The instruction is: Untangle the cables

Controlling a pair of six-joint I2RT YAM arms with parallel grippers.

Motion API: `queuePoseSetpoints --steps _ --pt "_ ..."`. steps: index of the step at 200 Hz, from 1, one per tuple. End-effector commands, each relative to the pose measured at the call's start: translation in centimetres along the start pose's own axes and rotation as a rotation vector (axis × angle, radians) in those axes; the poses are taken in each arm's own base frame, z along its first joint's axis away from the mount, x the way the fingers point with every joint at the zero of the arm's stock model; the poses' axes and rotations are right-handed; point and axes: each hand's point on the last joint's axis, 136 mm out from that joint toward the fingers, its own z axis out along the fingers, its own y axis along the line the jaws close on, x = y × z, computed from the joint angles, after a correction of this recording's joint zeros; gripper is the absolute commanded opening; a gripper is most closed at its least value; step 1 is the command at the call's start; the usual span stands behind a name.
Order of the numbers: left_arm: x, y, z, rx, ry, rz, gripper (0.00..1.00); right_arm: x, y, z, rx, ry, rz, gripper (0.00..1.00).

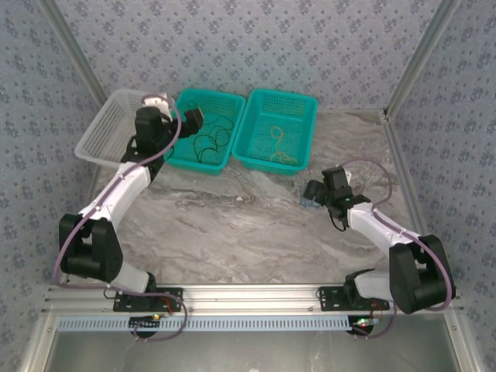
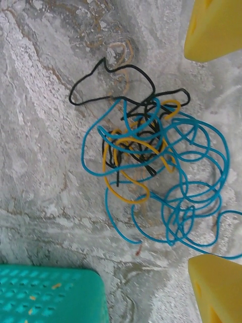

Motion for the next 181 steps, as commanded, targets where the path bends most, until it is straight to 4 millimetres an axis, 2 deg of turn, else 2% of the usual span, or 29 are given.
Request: queuePoseSetpoints --steps 1,52,78,129,154,181 --pt "-3.3 -1.9 -3.4 0.046 -0.179 -0.054 0.99 -0.3 -0.4 0.2 0.015 0.032 0.037 1.0" --pt "2.8 0.1 -7.2 0.039 -0.121 -0.2 0.99 -0.9 -0.5 1.7 -0.018 0.115 0.058 1.0" --pt "5.3 1.2 -8.8 0.017 -0.089 -0.223 0.99 -1.3 -0.6 2.6 -0.022 0.143 0.055 0.99" --pt "7.8 3.0 -11.1 -0.033 -0.079 -0.247 0.99 -1.4 -1.1 4.2 0.022 0.185 0.018 0.96" --pt "9.1 3.5 -11.4 -0.052 -0.044 -0.239 0.99 -0.8 -0.7 4.8 0.001 0.226 -0.017 0.95" --pt "9.3 3.6 -11.6 -0.055 -0.038 -0.237 0.99 0.1 0.1 5.1 -0.043 0.287 -0.084 0.94"
